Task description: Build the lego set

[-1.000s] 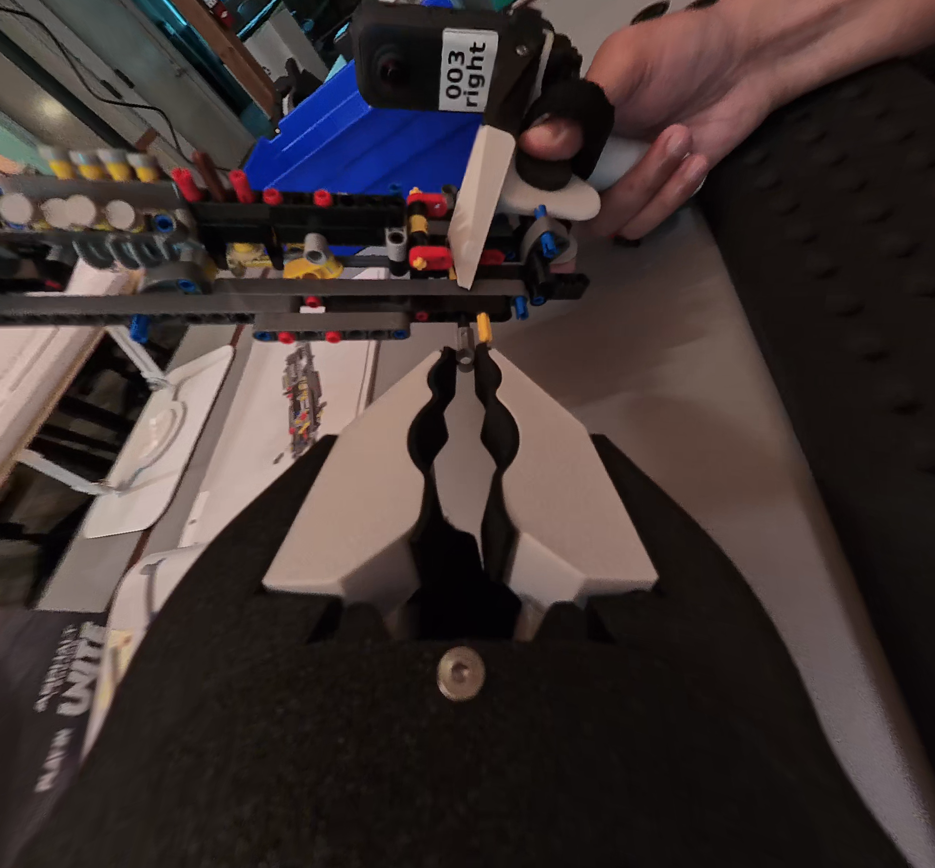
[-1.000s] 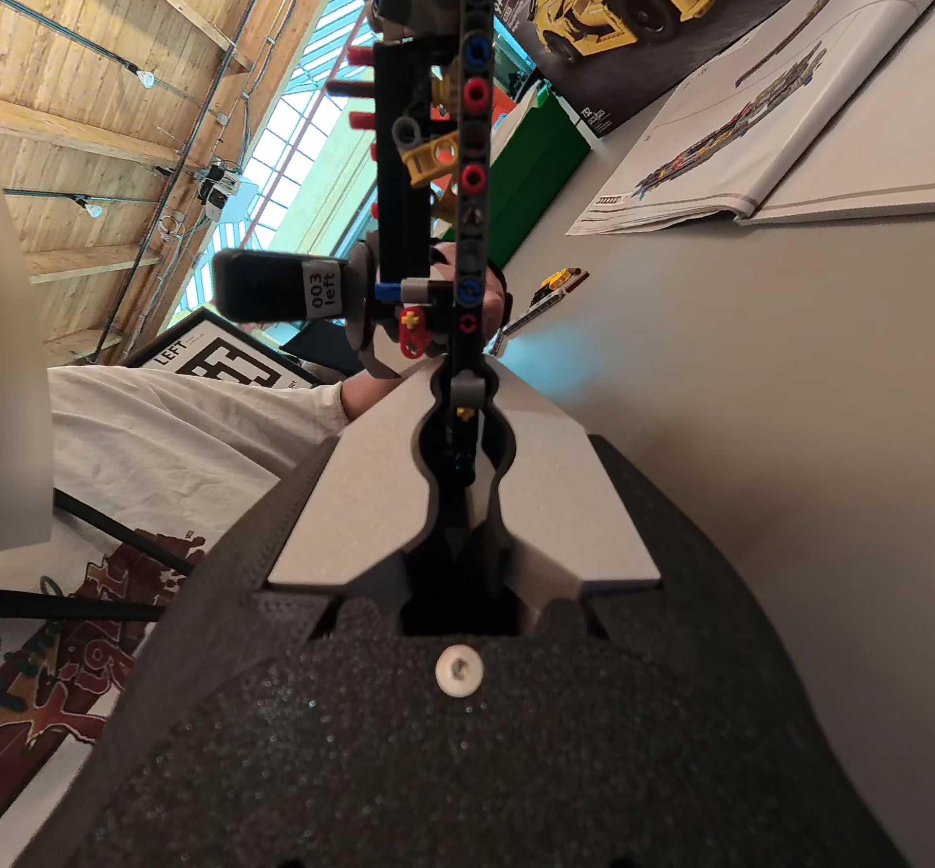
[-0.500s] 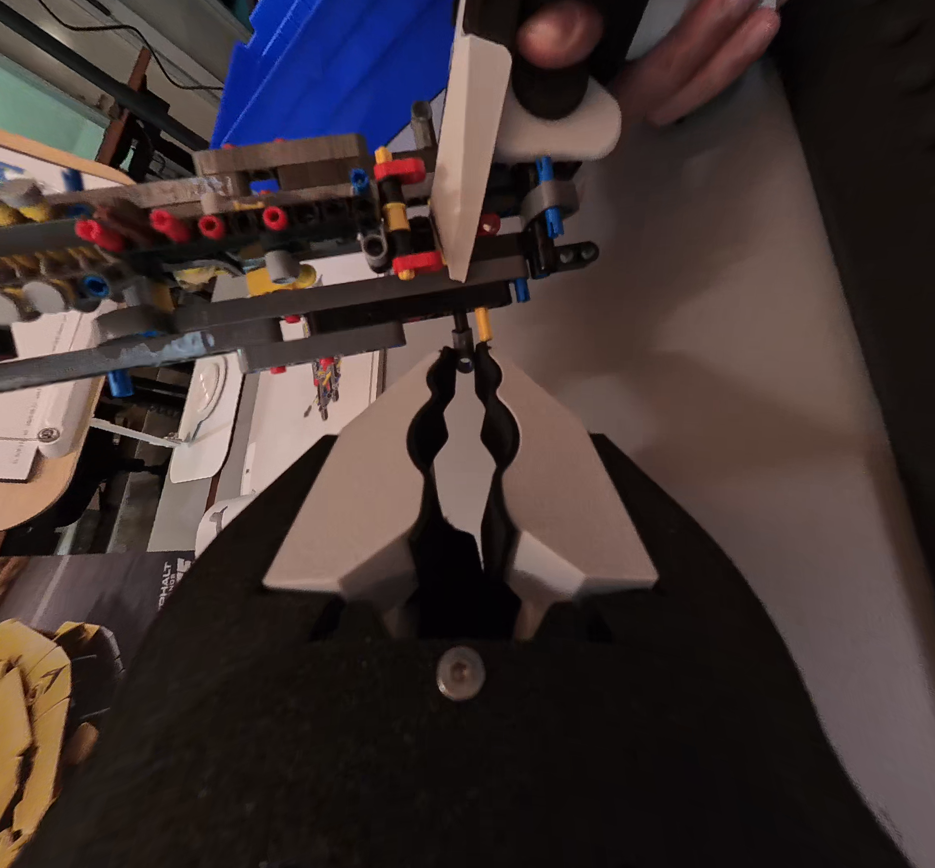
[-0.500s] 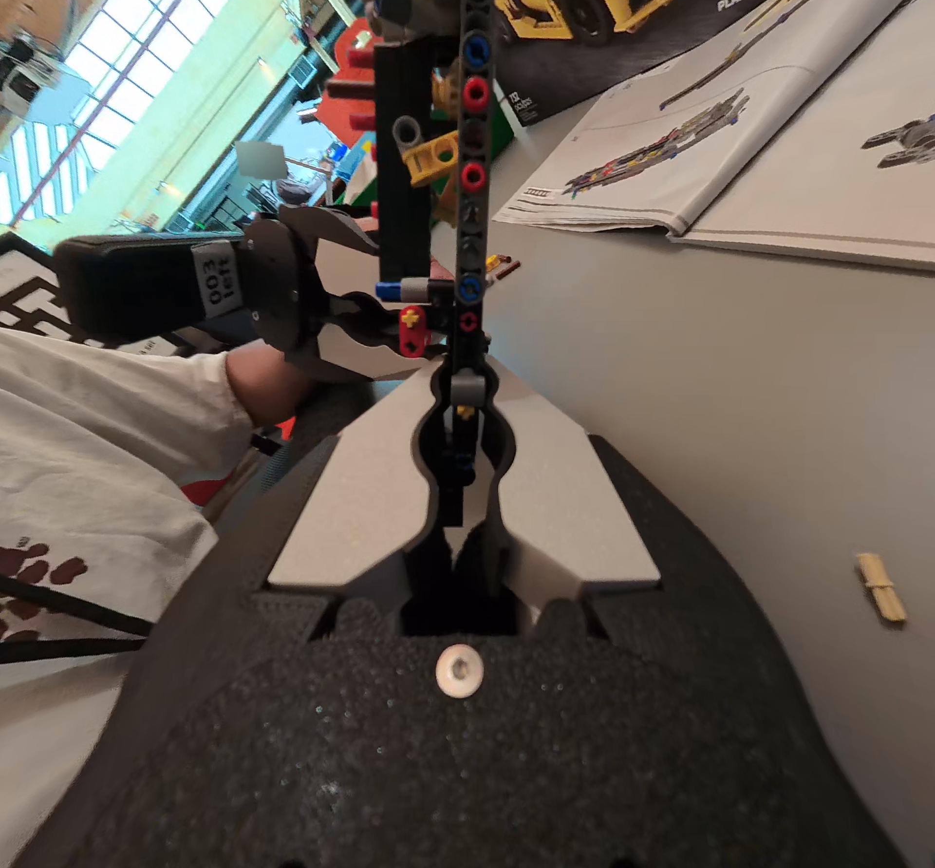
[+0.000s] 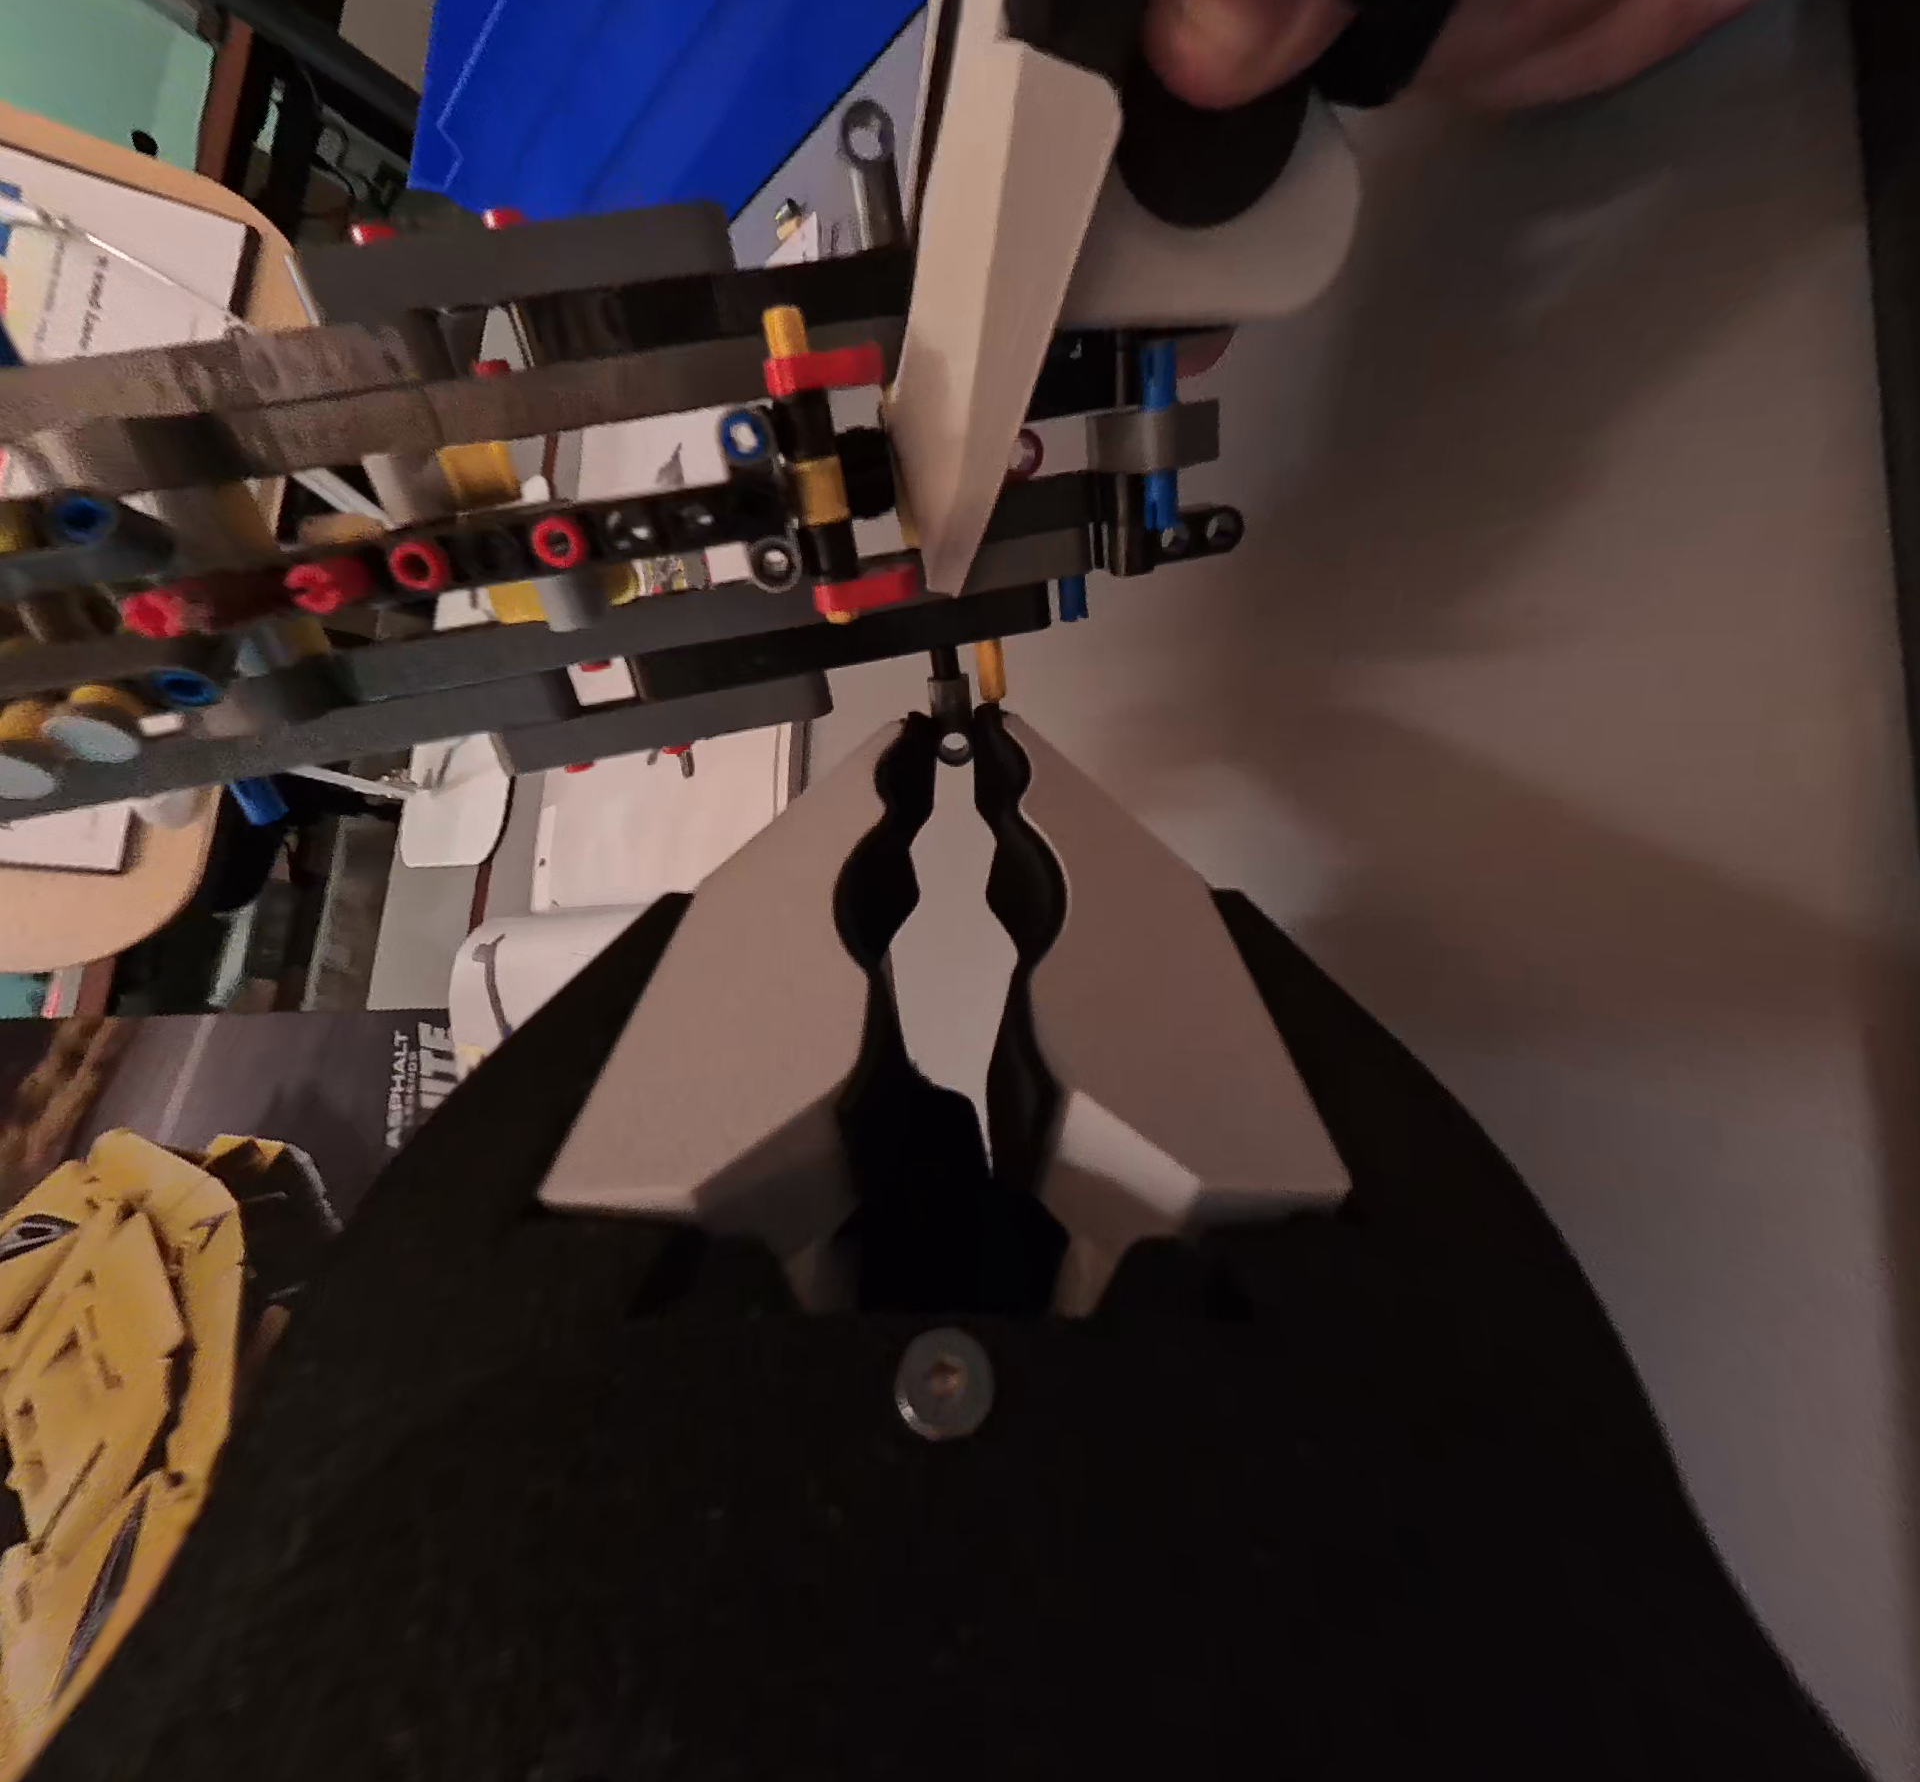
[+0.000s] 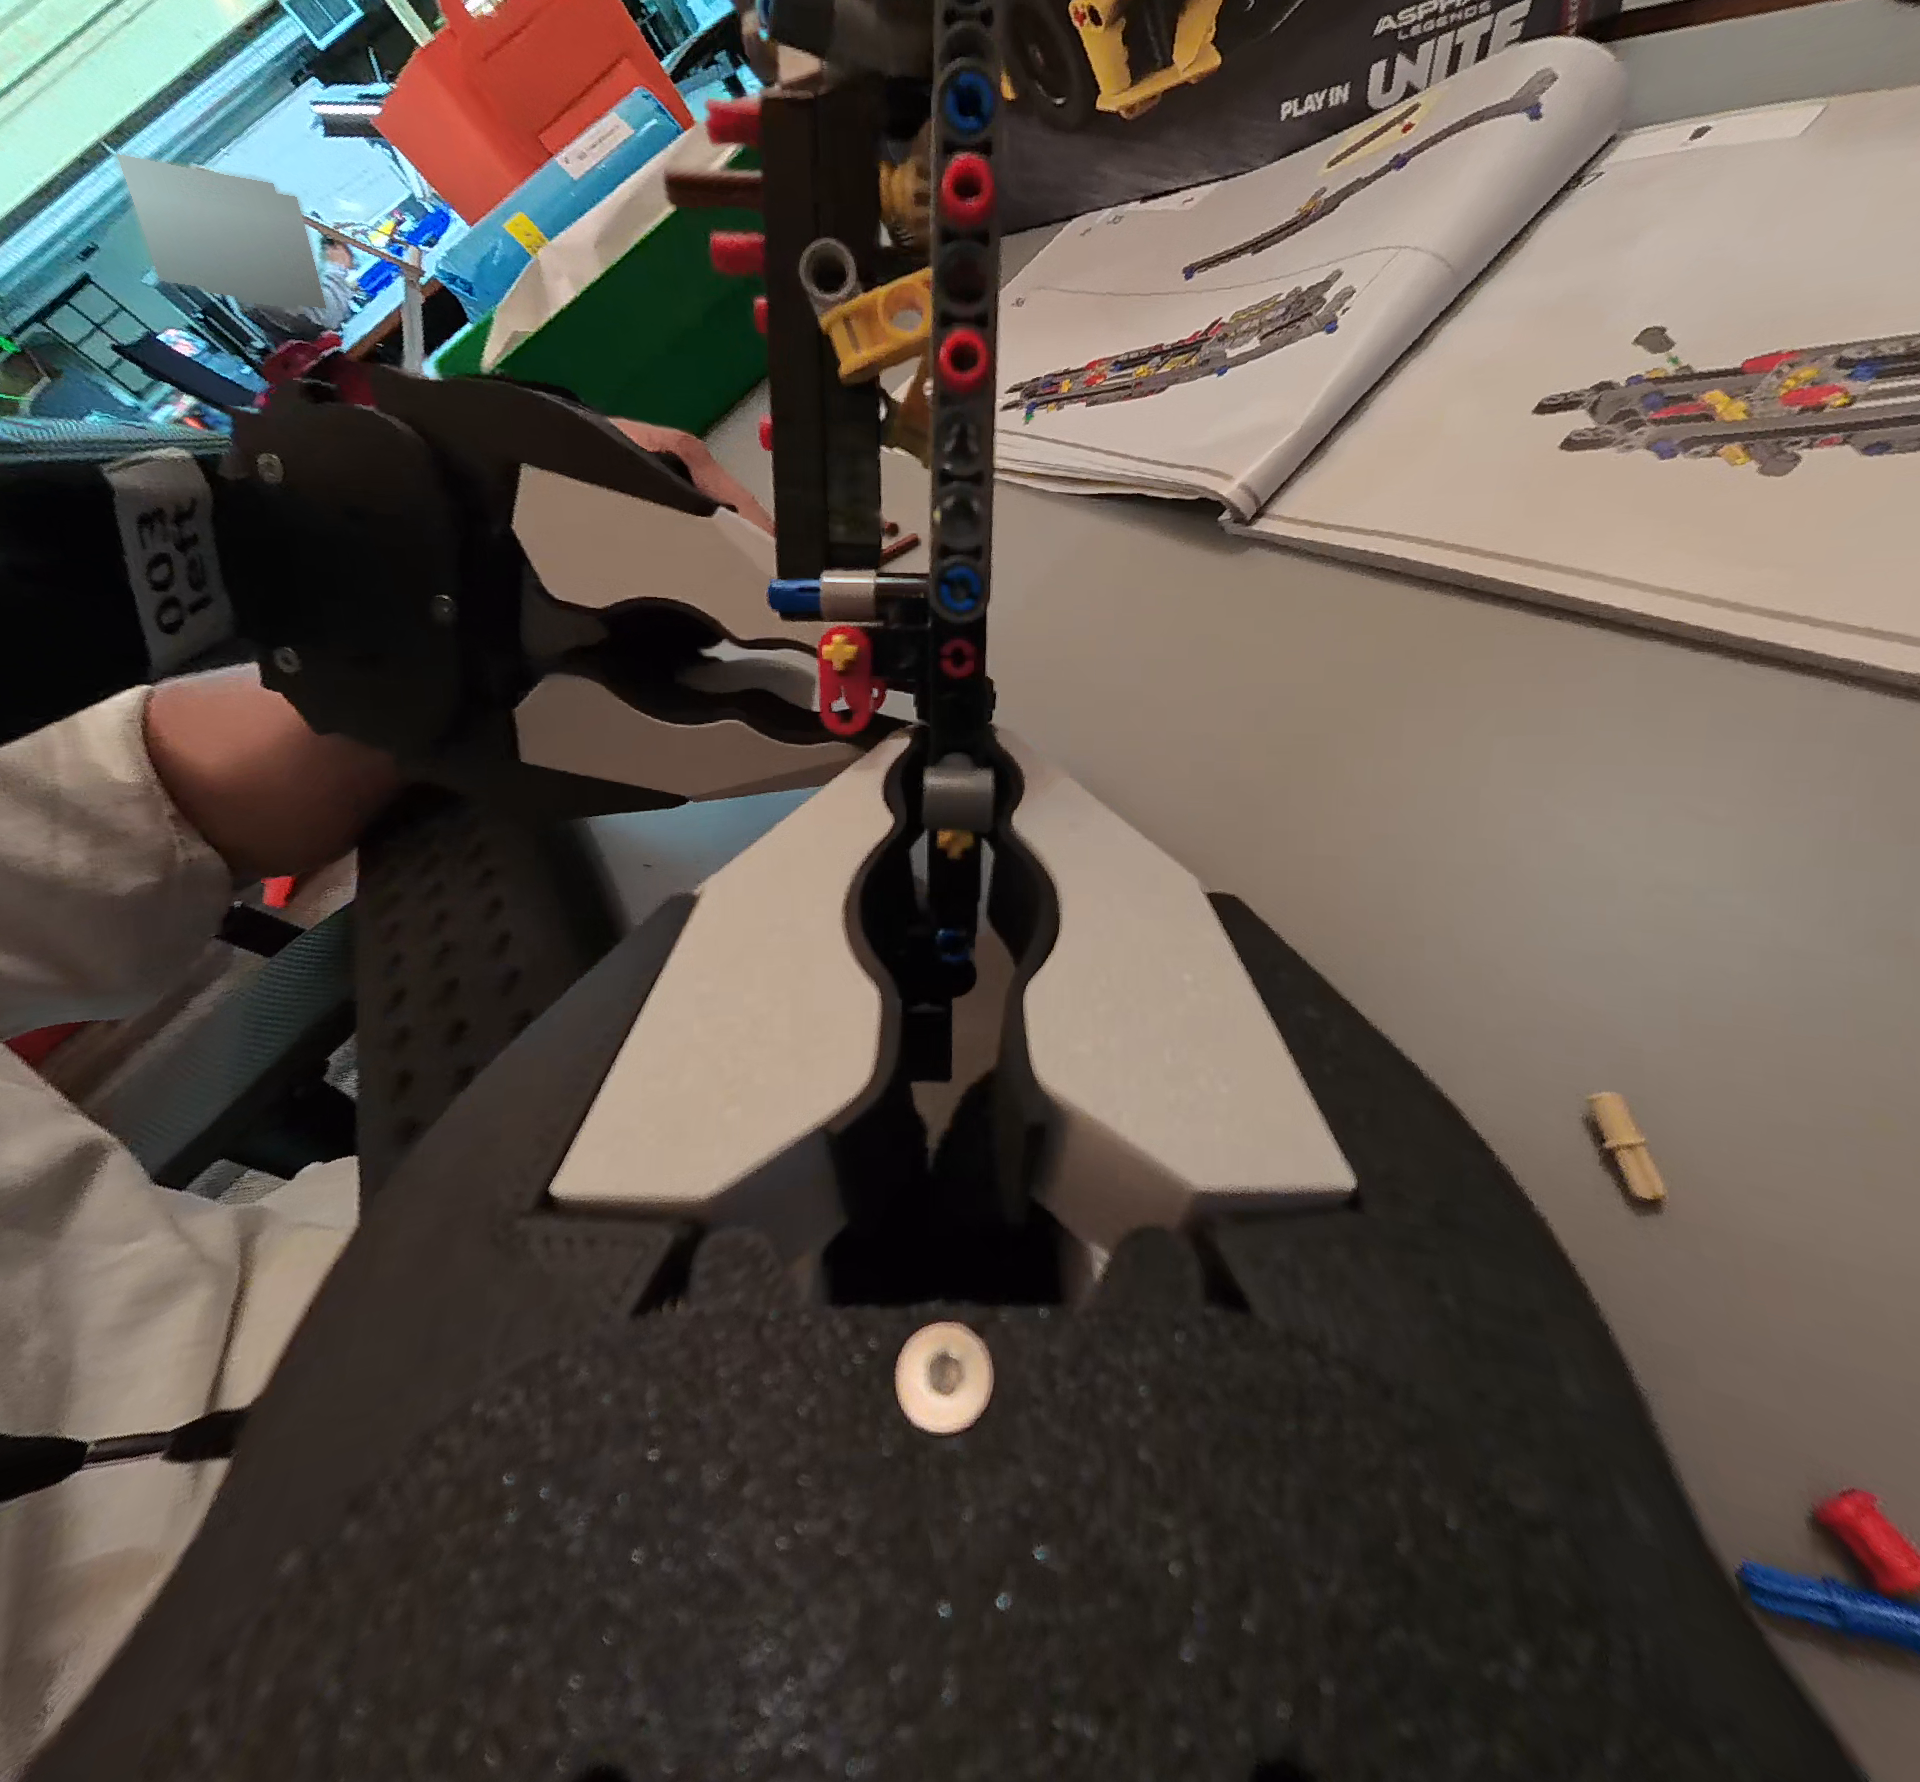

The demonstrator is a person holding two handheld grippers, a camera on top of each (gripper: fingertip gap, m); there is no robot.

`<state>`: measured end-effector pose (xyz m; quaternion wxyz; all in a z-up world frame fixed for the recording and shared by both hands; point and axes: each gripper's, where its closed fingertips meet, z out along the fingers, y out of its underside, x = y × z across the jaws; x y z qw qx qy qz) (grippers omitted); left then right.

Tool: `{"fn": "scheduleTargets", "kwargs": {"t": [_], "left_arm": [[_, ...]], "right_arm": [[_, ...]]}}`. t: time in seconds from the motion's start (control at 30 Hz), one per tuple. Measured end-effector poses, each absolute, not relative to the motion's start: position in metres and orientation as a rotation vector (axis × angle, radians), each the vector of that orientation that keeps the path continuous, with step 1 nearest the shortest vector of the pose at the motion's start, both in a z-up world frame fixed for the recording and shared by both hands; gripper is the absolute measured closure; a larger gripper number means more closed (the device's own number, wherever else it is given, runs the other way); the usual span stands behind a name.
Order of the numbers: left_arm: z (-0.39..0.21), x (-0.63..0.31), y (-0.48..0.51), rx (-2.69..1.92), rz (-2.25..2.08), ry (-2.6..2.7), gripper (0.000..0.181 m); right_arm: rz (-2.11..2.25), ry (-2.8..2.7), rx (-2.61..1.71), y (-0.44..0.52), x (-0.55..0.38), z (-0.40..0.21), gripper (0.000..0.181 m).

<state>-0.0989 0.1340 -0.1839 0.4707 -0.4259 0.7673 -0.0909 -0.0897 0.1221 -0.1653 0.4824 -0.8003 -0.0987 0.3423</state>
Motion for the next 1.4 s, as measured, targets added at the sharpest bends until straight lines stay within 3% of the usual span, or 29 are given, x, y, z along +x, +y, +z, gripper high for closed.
{"fn": "scheduleTargets", "kwargs": {"t": [0.37,0.67,1.07,1.4], "left_arm": [[-0.179,-0.099,0.134,-0.995,-0.190,1.857,0.175],[-0.183,-0.099,0.134,-1.016,-0.156,1.881,0.174],[-0.180,-0.103,0.128,-0.909,-0.188,1.913,0.175],[-0.161,-0.105,0.118,-1.052,-0.573,1.856,0.168]], "right_arm": [[1.017,-0.177,-1.919,0.121,-0.091,-0.162,0.175],[0.804,-0.249,-1.955,0.123,-0.091,-0.167,0.175],[1.021,-0.227,-1.929,0.118,-0.097,-0.164,0.176],[1.087,-0.225,-1.879,0.115,-0.094,-0.155,0.176]]}}
